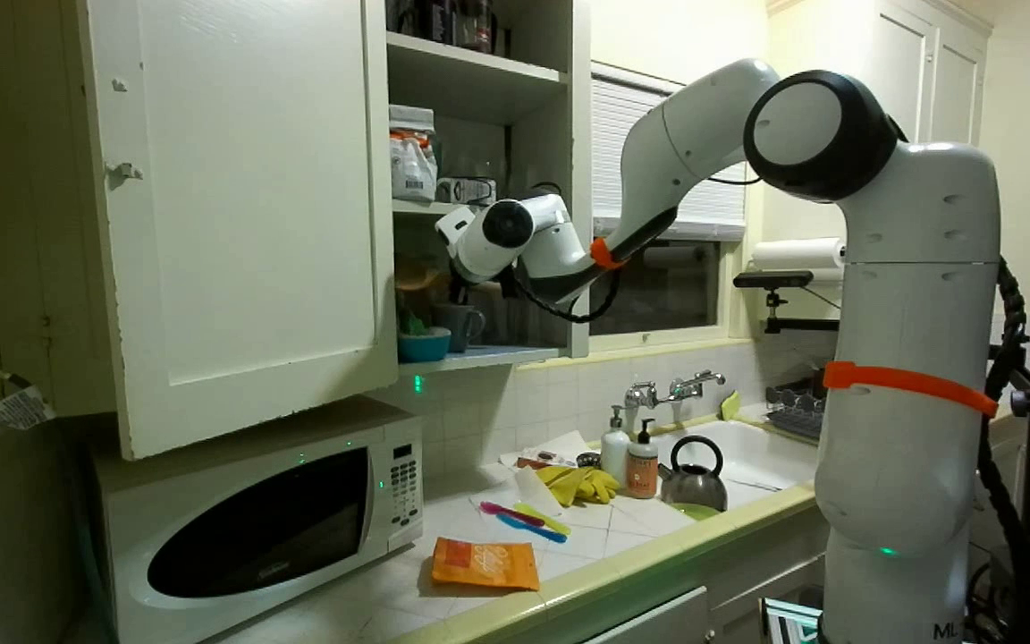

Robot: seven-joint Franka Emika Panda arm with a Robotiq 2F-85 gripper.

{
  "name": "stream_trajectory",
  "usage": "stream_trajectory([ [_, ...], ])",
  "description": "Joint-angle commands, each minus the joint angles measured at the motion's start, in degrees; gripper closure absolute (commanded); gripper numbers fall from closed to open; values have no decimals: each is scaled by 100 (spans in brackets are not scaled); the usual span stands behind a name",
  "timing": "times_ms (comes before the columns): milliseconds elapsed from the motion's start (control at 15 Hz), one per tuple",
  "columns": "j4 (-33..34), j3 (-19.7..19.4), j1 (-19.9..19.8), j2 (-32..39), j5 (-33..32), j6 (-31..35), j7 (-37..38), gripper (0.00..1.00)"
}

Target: Put the wooden spoon in the bottom compartment of the top cabinet

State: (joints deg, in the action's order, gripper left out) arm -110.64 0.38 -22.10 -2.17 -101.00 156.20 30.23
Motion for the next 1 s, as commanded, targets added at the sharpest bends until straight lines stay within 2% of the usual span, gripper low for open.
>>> stream_trajectory([
  [0, 362, 24, 25, 313, -195, 104, 90, 94],
  [533, 787, 123, 59, 660, -126, 101, 18, 94],
  [600, 810, 126, 58, 680, -119, 99, 18, 59],
  [933, 902, 117, 43, 730, -105, 101, 26, 19],
])
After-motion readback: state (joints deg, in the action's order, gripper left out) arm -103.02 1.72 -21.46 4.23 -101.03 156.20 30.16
